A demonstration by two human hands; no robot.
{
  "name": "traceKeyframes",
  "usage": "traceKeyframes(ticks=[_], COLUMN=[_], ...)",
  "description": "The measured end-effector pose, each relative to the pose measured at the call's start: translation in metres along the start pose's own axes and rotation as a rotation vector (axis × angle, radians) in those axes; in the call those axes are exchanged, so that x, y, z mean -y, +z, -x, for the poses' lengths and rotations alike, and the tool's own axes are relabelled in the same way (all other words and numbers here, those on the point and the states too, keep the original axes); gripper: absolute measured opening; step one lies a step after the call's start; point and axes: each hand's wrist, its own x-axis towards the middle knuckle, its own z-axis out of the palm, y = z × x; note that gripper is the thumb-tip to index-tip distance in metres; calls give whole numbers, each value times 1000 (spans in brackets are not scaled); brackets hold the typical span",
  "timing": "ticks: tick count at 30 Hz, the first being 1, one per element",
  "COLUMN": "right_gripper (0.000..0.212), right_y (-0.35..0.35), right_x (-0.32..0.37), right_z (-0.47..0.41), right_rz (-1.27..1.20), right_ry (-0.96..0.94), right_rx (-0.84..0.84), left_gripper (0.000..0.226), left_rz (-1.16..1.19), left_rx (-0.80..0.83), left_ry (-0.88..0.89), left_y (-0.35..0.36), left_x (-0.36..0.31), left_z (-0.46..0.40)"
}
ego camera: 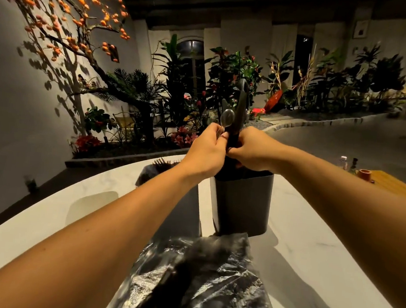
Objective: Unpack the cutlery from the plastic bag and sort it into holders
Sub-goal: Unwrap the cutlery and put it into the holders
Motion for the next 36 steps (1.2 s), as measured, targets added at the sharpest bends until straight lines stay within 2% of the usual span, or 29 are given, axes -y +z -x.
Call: traceKeyframes(ticks=[3, 6, 12, 17, 20, 26, 30, 36], right_gripper=[9, 26, 48, 14, 18, 21, 20, 12], right_y=[6, 5, 1, -3, -6, 5, 13, 53], right_x=[-9, -15, -21, -15, 0, 34, 58, 103], right_z=[-4, -5, 1, 4, 13, 36, 48, 52], right_rz=[-2, 23, -31, -128, -308, -581, -600, -594], right_ry=[56, 73, 54, 17, 16, -35, -92, -147], right_rx=[27, 9, -92, -265, -255, -86, -88, -38], left_gripper=[23, 21, 19, 27, 32, 37, 39, 23], left_rz=[-51, -80, -48, 10, 81, 314, 256, 85], left_rx=[19, -9, -61, -80, -63, 101, 107, 66], left_ry=[-68, -159, -185, -198, -215, -251, -201, -181], left_y=[4, 5, 1, -7, -13, -32, -54, -99], left_x=[7, 13, 12, 8, 5, -13, -12, 10], left_z=[2, 4, 6, 13, 18, 48, 71, 107])
